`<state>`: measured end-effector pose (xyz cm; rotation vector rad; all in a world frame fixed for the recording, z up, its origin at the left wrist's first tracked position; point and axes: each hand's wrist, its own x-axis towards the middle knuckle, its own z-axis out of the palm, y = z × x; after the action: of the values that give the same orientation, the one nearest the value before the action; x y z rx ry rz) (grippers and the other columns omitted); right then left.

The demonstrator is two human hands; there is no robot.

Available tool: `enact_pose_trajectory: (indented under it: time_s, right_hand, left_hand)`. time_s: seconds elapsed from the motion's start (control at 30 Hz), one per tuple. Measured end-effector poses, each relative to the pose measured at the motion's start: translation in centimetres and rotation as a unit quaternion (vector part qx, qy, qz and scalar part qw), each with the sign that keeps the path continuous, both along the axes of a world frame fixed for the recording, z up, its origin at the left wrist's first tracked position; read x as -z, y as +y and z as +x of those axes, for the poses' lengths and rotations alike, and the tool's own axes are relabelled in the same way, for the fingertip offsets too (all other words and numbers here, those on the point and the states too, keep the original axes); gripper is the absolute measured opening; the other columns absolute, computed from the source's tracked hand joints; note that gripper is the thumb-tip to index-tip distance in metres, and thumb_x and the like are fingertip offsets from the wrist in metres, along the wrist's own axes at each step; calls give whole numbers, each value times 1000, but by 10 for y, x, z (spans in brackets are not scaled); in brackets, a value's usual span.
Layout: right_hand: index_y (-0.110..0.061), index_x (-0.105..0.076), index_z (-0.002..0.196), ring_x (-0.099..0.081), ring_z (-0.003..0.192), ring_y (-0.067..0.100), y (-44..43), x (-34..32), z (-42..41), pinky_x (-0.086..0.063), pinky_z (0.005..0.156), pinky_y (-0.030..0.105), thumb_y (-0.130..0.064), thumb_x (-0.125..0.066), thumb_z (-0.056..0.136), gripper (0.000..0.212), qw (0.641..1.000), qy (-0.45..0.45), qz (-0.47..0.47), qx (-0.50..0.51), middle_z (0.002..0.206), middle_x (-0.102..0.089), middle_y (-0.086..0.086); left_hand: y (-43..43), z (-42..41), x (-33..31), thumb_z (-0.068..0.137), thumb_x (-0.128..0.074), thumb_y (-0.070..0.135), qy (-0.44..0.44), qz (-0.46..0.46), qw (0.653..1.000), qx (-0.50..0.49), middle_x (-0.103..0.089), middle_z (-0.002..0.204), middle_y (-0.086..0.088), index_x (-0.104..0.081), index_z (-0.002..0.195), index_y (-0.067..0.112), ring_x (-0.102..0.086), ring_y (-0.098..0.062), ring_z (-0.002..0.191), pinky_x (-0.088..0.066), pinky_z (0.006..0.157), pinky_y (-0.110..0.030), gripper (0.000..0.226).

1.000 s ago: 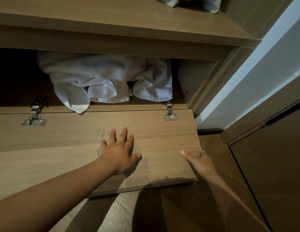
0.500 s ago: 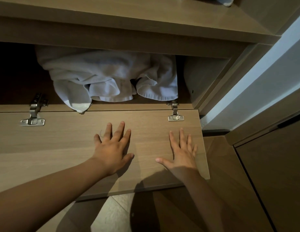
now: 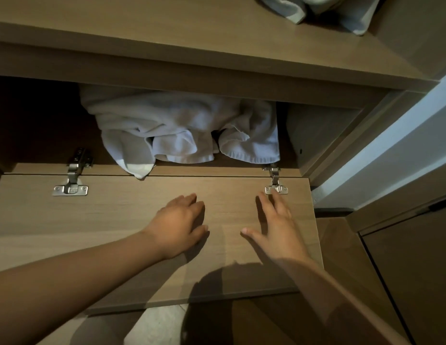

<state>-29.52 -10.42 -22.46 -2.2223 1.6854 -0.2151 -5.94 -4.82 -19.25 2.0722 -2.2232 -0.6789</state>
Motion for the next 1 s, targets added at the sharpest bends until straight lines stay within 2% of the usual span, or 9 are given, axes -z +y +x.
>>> enact_pose_trajectory:
  time_s: [0.17, 0.33, 0.47, 0.5, 0.57, 0.6, 0.67, 0.87, 1.0]
  right_hand:
    - [-29, -32, 149, -33, 141, 19, -43, -50, 52, -36, 113, 38, -49, -67, 85, 75, 996, -26, -35, -76, 154, -31, -2]
    - [-32, -33, 149, -39, 136, 24, -68, -65, 111, -39, 108, 36, -46, -69, 86, 74, 992, -54, -28, -106, 146, -38, 3]
    - [-29, -30, 150, -35, 140, 30, -76, -64, 149, -40, 106, 38, -50, -69, 84, 80, 984, -65, -91, -138, 149, -39, 12]
    - [-28, -27, 151, -37, 139, 34, -79, -64, 156, -43, 103, 40, -51, -69, 83, 83, 983, -51, -112, -136, 150, -37, 17]
    - [-34, -10, 155, -12, 148, 40, -87, -62, 168, -43, 106, 44, -53, -66, 84, 93, 984, -8, -133, -120, 161, 0, 21]
    - [-38, -1, 154, 5, 149, 38, -92, -60, 173, -39, 111, 46, -55, -64, 85, 95, 986, 11, -130, -105, 161, 21, 14]
    - [-46, 6, 152, 17, 147, 37, -100, -55, 183, -29, 116, 50, -55, -62, 86, 95, 992, 28, -106, -68, 156, 35, 6]
    - [-48, -8, 151, 2, 151, 32, -114, -38, 200, -40, 110, 48, -47, -68, 85, 89, 996, -59, -45, -39, 159, 28, -2]
    - [-41, -26, 146, -16, 146, 32, -122, -36, 212, -42, 106, 43, -60, -70, 77, 85, 992, -120, -50, -7, 161, 6, 4]
  left_hand:
    - [-9, 50, -24, 94, -53, 37, 21, -127, 990, -57, -51, 137, -6, -54, 130, 14, -50, -23, 120, -40, 97, -32, 43]
    - [-13, 91, -12, 93, -50, 48, -56, -95, 992, -54, -27, 156, -3, -36, 146, 23, -25, -23, 142, -22, 114, -31, 60]
    - [-16, 104, -3, 93, -51, 46, -29, -117, 986, -119, -20, 159, -9, -37, 146, 21, -15, -29, 146, -15, 117, -35, 60]
    - [-15, 107, -2, 93, -51, 46, -21, -116, 984, -132, -19, 159, -10, -38, 145, 22, -15, -29, 146, -16, 117, -36, 58]
    - [-11, 112, 1, 94, -48, 46, -18, -109, 984, -137, -21, 158, -9, -38, 144, 24, -16, -28, 146, -17, 117, -36, 56]
    - [-9, 113, 3, 95, -46, 47, -21, -104, 986, -132, -23, 158, -8, -38, 144, 24, -17, -27, 146, -18, 117, -36, 55]
    - [-7, 113, 8, 95, -43, 49, -30, -90, 988, -124, -26, 156, -6, -35, 146, 25, -23, -25, 143, -21, 115, -34, 56]
    - [-12, 117, 11, 93, -39, 56, -60, -83, 987, -125, -47, 141, -3, -44, 134, 24, -44, -24, 127, -35, 105, -37, 52]
    - [-12, 115, 12, 92, -37, 59, -69, -83, 985, -133, -43, 147, -1, -45, 137, 27, -41, -24, 131, -34, 108, -39, 56]
